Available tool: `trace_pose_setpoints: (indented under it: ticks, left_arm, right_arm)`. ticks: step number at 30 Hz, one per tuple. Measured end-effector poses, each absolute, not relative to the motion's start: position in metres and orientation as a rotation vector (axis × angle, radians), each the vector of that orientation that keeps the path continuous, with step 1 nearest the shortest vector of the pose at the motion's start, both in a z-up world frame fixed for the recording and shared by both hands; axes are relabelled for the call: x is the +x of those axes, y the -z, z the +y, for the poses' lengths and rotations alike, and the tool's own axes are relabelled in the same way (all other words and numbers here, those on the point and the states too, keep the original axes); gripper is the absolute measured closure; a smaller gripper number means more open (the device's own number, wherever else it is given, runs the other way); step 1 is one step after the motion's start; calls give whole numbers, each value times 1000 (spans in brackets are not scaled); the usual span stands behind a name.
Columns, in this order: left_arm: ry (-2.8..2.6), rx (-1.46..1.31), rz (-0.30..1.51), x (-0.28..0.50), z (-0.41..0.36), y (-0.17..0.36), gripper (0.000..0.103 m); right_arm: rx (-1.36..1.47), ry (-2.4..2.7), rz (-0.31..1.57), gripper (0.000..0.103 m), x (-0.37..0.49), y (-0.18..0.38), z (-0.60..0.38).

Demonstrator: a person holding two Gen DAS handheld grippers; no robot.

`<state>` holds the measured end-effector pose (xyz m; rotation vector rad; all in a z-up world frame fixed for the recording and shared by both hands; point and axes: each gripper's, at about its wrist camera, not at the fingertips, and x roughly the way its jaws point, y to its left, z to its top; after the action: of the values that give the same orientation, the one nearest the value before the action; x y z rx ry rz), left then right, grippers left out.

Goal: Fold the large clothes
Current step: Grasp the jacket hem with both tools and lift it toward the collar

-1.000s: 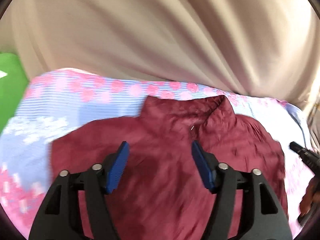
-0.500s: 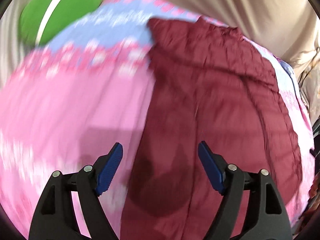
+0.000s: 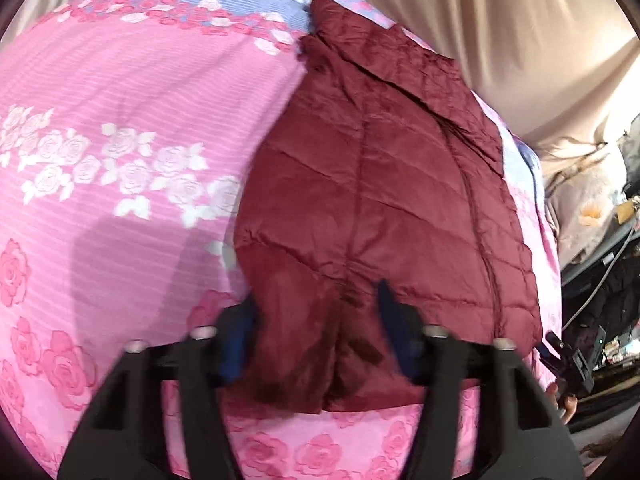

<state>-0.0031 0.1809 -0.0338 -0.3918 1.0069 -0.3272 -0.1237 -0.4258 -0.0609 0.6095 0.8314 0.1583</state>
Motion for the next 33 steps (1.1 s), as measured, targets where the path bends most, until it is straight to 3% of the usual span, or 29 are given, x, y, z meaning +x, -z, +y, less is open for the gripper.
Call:
trace_pose_setpoints:
  ticks: [1, 2, 4, 24, 28, 33]
  left_arm:
    - [327, -378, 996, -5, 178, 31, 86]
    - [325, -372, 988, -5, 177, 28, 94]
    - [325, -371, 953, -9, 178, 19, 99]
    - [422, -403, 306, -121, 219, -170, 103]
    - [409, -367, 317, -85, 204, -183, 102]
    - [312, -299, 487, 29, 173, -156, 102]
  right_arm:
    - [603, -160, 817, 47, -122, 58, -420]
    - [596, -161, 810, 69, -120, 56, -417]
    - [568, -157, 807, 99, -117, 52, -410]
    - [341, -227, 20, 101, -257, -146, -390]
    - [327, -233, 5, 101, -234, -163, -390]
    - [367, -179, 186, 101, -125, -150, -398]
